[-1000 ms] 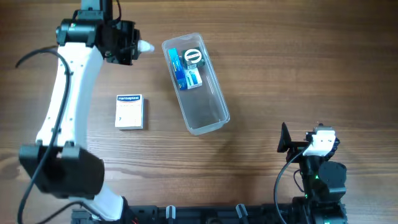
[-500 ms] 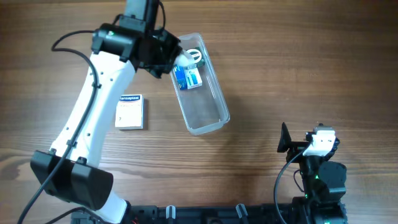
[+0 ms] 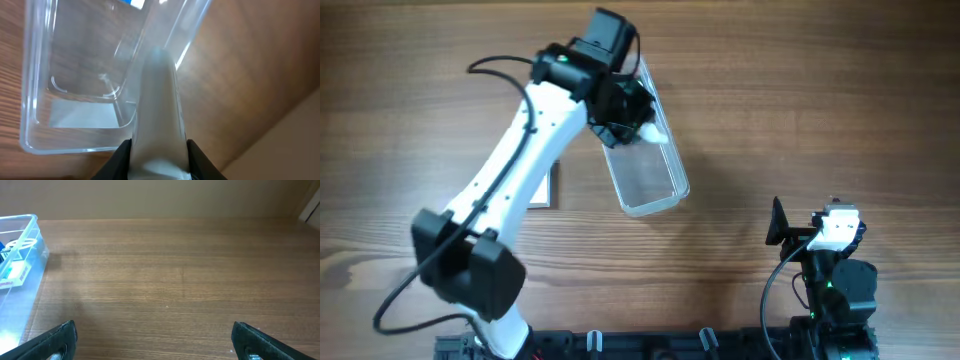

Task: Pack container
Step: 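Carry the Calamol bottle over the container and lower it in, then open the left gripper and raise it from the container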

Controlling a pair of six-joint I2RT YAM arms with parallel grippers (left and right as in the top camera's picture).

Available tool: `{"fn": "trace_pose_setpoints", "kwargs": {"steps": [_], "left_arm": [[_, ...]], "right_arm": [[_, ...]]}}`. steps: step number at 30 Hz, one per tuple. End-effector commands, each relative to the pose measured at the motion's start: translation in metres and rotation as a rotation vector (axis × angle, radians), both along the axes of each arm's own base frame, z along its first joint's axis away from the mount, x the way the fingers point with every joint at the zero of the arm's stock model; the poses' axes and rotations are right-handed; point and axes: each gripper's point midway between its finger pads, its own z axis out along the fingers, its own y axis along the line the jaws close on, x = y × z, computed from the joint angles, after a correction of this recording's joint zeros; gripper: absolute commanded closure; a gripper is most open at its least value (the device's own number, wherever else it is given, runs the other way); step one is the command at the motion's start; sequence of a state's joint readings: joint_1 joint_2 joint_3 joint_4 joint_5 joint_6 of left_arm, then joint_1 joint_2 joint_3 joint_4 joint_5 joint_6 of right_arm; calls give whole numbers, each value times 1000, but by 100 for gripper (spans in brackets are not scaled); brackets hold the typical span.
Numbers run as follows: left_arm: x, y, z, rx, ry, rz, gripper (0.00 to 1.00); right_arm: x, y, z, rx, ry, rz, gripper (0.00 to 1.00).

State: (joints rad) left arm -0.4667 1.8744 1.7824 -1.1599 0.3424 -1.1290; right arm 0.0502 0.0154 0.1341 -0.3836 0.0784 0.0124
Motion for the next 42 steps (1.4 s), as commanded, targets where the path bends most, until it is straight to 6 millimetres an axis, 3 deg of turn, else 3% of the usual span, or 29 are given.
{"fn": "trace_pose_setpoints", "kwargs": {"steps": [1, 14, 28, 30, 35, 42], "left_arm": [[-7, -7, -9, -3, 37, -77, 73], [-10, -5, -46, 48, 80, -215, 73], [6, 2, -81, 131, 27, -422, 71], [8, 3, -84, 143, 22, -431, 71], [11, 8, -88, 175, 16, -427, 56], [16, 5, -87, 170, -6, -425, 55]], "right_arm": [[0, 0, 1, -10, -11, 3, 0], [0, 0, 1, -10, -11, 3, 0], [0, 0, 1, -9, -11, 3, 0], [0, 0, 1, -10, -11, 3, 0], [0, 0, 1, -10, -11, 3, 0], [0, 0, 1, -10, -11, 3, 0]]}}
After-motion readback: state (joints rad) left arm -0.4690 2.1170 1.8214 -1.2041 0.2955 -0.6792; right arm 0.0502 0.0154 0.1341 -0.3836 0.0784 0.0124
